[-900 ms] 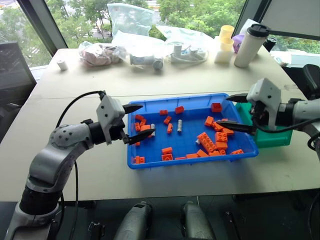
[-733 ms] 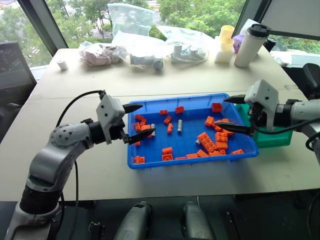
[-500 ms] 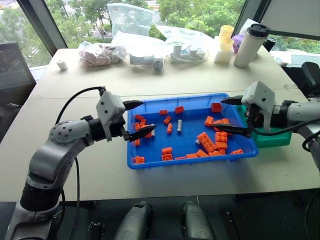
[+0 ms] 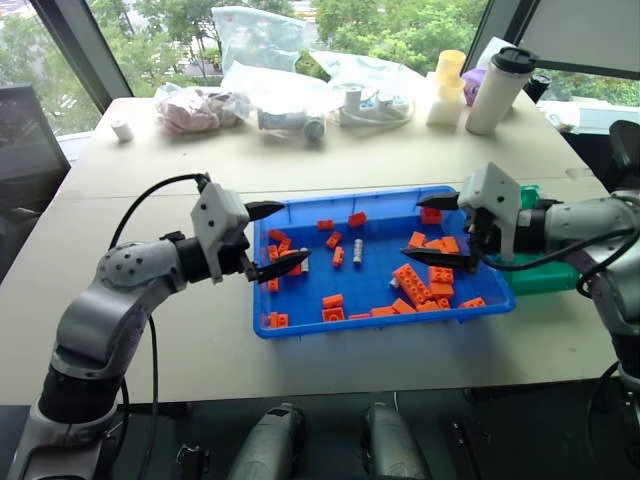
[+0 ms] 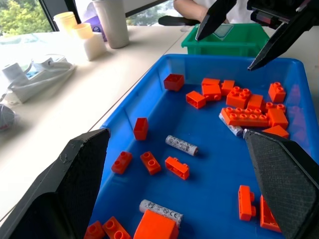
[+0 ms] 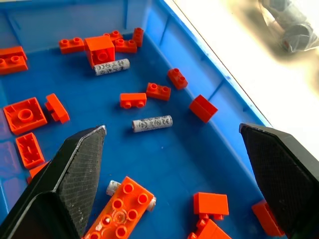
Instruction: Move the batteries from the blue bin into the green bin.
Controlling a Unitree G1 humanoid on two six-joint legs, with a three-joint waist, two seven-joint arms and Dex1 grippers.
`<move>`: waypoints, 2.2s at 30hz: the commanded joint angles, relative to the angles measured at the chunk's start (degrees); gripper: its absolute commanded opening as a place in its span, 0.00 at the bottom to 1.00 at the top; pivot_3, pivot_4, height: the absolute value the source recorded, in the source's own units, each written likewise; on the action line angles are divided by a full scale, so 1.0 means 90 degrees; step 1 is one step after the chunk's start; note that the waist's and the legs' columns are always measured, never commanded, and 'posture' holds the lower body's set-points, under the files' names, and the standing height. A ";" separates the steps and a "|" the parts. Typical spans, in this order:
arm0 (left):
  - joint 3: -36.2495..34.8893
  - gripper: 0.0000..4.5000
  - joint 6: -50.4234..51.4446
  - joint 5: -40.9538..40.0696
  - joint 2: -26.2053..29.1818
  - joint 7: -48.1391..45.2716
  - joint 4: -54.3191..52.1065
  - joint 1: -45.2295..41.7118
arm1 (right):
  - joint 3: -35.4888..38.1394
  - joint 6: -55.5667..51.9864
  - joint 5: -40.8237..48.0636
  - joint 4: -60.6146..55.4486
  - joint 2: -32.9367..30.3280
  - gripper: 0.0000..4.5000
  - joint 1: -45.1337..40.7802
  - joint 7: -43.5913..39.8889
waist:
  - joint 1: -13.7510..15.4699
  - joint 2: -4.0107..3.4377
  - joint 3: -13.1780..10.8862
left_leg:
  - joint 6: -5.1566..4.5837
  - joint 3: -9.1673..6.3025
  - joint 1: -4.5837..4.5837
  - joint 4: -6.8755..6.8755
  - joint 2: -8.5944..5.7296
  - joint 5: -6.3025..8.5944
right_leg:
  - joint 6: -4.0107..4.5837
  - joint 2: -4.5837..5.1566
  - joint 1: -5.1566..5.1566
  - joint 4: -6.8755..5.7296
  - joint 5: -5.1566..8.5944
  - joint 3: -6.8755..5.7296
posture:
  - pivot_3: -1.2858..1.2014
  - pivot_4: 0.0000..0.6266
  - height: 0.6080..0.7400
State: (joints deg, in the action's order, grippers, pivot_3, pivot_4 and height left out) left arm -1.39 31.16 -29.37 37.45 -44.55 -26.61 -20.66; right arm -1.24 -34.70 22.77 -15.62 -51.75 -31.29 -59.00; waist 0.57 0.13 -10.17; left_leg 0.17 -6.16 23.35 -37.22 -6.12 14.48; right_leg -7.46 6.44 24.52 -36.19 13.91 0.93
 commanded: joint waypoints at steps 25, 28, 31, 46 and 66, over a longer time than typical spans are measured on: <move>-0.1115 1.00 -0.0133 0.0038 0.0769 0.0156 -0.0003 0.0361 | -0.2766 0.2653 -0.2192 0.6304 0.4059 0.99 -0.3200 -0.1276 | -0.0196 0.0005 0.0000 | 0.0025 -0.0012 0.0000 0.0012 0.0001 -0.0014 | 0.0000 -0.0011 0.0016 -0.0009 0.0000 -0.0003 | 0.52 0.24 1.00; -0.1123 1.00 -0.0120 0.0021 0.0774 0.0176 -0.0050 0.0391 | -0.2743 0.2978 -0.2442 0.6750 0.4194 0.99 -0.3297 -0.1260 | -0.0198 0.0005 0.0000 | 0.0025 -0.0012 0.0000 0.0012 0.0001 -0.0014 | 0.0000 -0.0012 0.0017 -0.0011 0.0000 -0.0003 | 0.52 0.24 1.00; -0.1119 1.00 -0.0121 0.0037 0.0764 0.0185 -0.0085 0.0436 | -0.2721 0.3209 -0.2661 0.7163 0.4381 0.99 -0.3365 -0.1204 | -0.0198 0.0005 0.0000 | 0.0026 -0.0012 0.0000 0.0011 0.0001 -0.0015 | 0.0000 -0.0012 0.0017 -0.0012 0.0000 -0.0002 | 0.52 0.24 1.00; -0.0984 1.00 -0.0162 0.0071 0.0687 0.0245 -0.0107 0.0422 | -0.2618 0.3961 -0.3323 0.7846 0.4521 0.60 -0.3405 -0.0904 | -0.0202 0.0002 0.0002 | 0.0028 -0.0013 -0.0002 0.0011 0.0001 -0.0015 | 0.0000 -0.0014 0.0016 -0.0016 0.0000 -0.0001 | 0.52 0.24 1.00; -0.0066 1.00 -0.0430 0.0209 -0.0020 0.0016 0.0261 -0.0084 | 0.1139 0.0281 -0.2105 0.1817 -0.0283 0.48 -0.0999 -0.0505 | -0.0005 0.0003 0.0001 | -0.0002 -0.0009 0.0003 0.0009 -0.0004 0.0002 | 0.0001 -0.0003 0.0006 -0.0003 0.0000 -0.0004 | 0.52 0.24 1.00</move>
State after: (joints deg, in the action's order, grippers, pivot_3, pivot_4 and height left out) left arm -1.98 29.13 -27.84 37.45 -43.86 -24.18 -19.76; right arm 5.50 -29.90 2.98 2.42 -53.06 -40.19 -65.42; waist 0.52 0.15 -10.16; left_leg 0.14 -6.21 23.37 -37.14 -6.15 14.50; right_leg -7.45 6.42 24.58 -36.22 13.90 0.92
